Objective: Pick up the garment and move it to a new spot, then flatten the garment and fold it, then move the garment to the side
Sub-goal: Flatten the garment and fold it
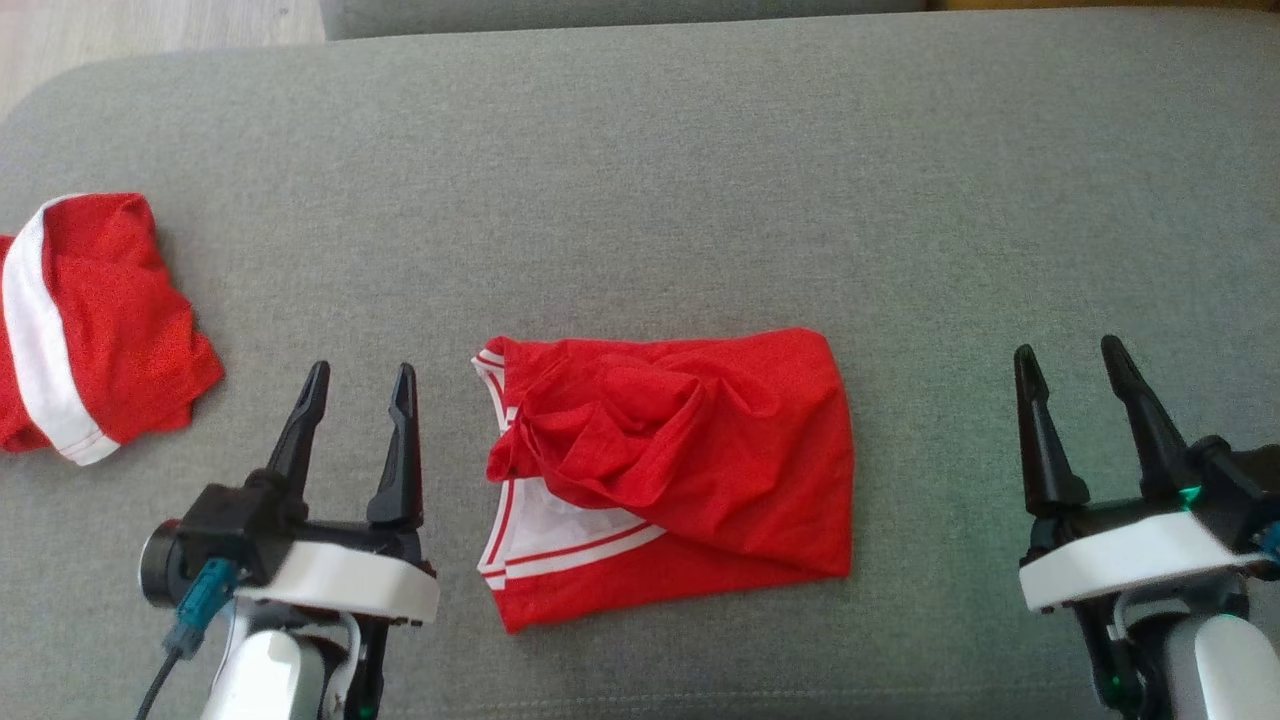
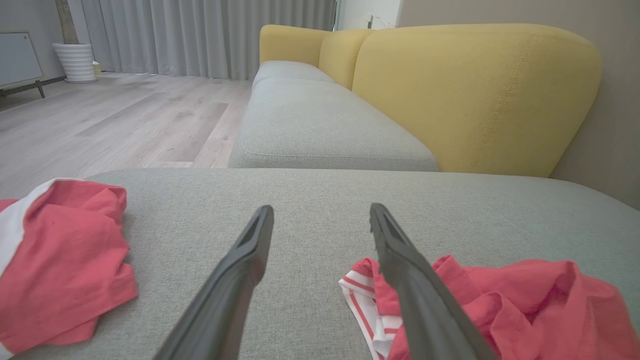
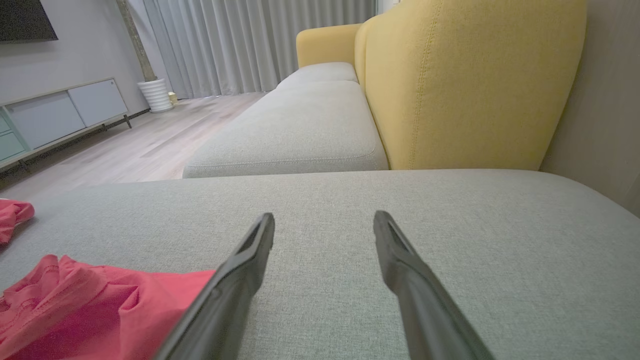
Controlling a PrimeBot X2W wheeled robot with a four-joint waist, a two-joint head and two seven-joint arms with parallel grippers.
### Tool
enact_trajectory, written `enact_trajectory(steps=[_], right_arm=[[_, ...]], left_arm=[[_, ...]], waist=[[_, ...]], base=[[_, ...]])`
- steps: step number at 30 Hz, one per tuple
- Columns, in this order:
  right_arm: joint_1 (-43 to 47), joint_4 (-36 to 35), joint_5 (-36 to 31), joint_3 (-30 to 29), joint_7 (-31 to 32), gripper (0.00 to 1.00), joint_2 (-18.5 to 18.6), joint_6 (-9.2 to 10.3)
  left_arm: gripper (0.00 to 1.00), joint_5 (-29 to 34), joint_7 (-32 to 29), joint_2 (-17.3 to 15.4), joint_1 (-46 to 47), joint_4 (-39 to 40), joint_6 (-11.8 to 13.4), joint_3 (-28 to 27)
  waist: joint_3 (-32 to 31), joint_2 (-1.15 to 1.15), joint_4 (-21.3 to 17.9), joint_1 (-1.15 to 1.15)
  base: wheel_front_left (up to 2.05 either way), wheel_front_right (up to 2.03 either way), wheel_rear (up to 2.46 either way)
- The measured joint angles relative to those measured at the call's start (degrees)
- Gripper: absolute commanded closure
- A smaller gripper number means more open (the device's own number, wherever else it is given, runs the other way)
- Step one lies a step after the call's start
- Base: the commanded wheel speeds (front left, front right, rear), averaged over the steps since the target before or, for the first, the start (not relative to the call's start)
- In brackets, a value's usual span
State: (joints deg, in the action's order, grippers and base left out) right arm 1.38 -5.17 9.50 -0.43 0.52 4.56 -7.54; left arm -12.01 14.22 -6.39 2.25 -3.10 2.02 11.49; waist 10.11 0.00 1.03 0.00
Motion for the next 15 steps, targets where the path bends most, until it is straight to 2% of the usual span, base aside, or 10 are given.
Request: enact_trajectory(steps=[1, 2, 6, 15], right_arm=[[-0.01, 0.02, 0.02, 0.01, 0.01, 0.26, -0.01, 0.00], [-0.02, 0.13, 0.03, 0.15, 0.24, 1.00, -0.01, 0.00], [-1.29, 3.25, 0.71, 3.85, 1.25, 1.00, -0.02, 0.00], [-9.67, 16.66, 6.26, 21.04, 0.40, 1.00, -0.97, 0.00]], left_arm=[[0.00, -0.01, 0.00, -0.02, 0.02, 0.01, -0.01, 0.05], [0.00, -0.01, 0.00, -0.02, 0.04, 0.04, 0.00, 0.15], [0.00, -0.08, 0.00, -0.03, 0.29, 0.08, -0.01, 0.54], [0.00, -0.24, 0.00, 0.12, 2.14, -0.45, -0.11, 1.63]], waist=[[0.08, 0.00, 0.04, 0.00], [0.19, 0.00, 0.10, 0.00], [0.91, 0.00, 0.40, 0.00], [2.61, 0.00, 2.80, 0.00]], base=[[0.00, 0.00, 0.00], [0.00, 0.00, 0.00], [0.00, 0.00, 0.00], [0.00, 0.00, 0.00]])
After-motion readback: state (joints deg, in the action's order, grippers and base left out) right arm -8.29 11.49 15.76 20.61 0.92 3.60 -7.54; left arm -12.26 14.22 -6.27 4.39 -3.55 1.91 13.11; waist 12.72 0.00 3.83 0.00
